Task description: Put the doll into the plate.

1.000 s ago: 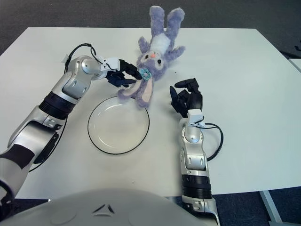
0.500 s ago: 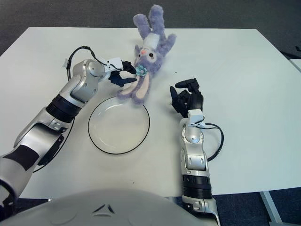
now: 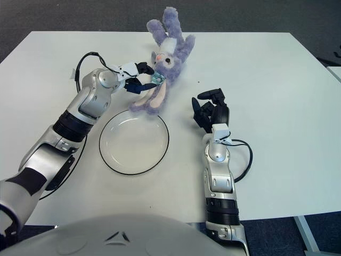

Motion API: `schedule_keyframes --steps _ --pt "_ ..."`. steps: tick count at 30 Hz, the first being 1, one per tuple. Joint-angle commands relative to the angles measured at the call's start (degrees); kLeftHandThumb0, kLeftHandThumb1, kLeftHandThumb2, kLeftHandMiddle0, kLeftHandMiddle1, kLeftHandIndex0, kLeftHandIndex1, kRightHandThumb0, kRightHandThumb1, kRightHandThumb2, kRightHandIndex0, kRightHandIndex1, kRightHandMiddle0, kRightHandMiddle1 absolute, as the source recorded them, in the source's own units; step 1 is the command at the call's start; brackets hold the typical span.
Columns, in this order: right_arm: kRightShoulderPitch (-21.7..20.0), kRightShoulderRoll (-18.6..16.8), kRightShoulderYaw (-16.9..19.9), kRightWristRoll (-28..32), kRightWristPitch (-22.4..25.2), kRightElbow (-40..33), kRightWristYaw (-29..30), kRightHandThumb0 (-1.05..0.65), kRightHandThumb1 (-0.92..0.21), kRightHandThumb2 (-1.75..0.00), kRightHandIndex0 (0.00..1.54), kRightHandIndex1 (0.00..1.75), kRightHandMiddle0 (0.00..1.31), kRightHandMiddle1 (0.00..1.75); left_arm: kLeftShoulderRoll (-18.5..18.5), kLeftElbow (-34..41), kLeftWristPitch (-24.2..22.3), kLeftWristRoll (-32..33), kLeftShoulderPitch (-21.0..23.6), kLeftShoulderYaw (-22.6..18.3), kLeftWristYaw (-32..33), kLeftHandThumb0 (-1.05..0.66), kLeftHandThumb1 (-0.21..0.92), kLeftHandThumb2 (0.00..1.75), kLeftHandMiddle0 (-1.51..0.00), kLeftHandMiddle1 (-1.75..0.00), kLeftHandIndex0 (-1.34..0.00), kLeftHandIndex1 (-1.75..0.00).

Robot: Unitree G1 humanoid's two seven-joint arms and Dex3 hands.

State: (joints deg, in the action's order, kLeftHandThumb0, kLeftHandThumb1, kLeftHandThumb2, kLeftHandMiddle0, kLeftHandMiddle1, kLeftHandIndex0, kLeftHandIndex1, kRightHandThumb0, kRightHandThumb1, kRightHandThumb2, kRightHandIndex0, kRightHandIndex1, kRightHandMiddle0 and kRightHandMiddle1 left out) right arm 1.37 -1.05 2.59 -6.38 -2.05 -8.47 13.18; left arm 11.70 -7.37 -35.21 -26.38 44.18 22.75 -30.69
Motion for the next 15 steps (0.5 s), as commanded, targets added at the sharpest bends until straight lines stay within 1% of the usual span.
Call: schedule_keyframes --steps 1,5,11,15 --pt "1.6 -0.4 0.2 -0.5 -0.4 2.6 0.2 -0.35 -0.92 -0.38 0.74 1.75 0.34 1.61 0.2 -0.7 1.1 1.0 -0.6 -1.1 1.4 -0.74 0.92 0.46 -0.21 -0.87 -0.03 -0.71" --pt "1.5 -0.3 0.2 -0.4 -0.5 2.8 0.2 -0.35 -0.92 -0.38 0.74 1.75 0.35 1.61 0.5 -1.2 1.3 1.4 -0.5 -0.9 1.4 -0.74 0.92 0.46 -0.21 -0.89 -0.03 -0.71" --pt "1.4 -0.2 0.3 -0.3 -0.7 3.0 0.1 -0.35 -0.92 -0.38 0.74 1.75 0.35 1.61 2.0 -1.6 0.5 0.3 0.5 1.5 -0.6 -0.76 0.92 0.48 -0.19 -0.90 -0.03 -0.71" --pt "0.9 0.0 0.5 -0.2 -0.8 3.3 0.1 -0.35 -0.92 -0.38 0.74 1.75 0.35 1.60 2.6 -2.1 0.7 0.2 0.9 2.3 -1.2 -0.77 0.92 0.50 -0.18 -0.89 -0.02 -0.71"
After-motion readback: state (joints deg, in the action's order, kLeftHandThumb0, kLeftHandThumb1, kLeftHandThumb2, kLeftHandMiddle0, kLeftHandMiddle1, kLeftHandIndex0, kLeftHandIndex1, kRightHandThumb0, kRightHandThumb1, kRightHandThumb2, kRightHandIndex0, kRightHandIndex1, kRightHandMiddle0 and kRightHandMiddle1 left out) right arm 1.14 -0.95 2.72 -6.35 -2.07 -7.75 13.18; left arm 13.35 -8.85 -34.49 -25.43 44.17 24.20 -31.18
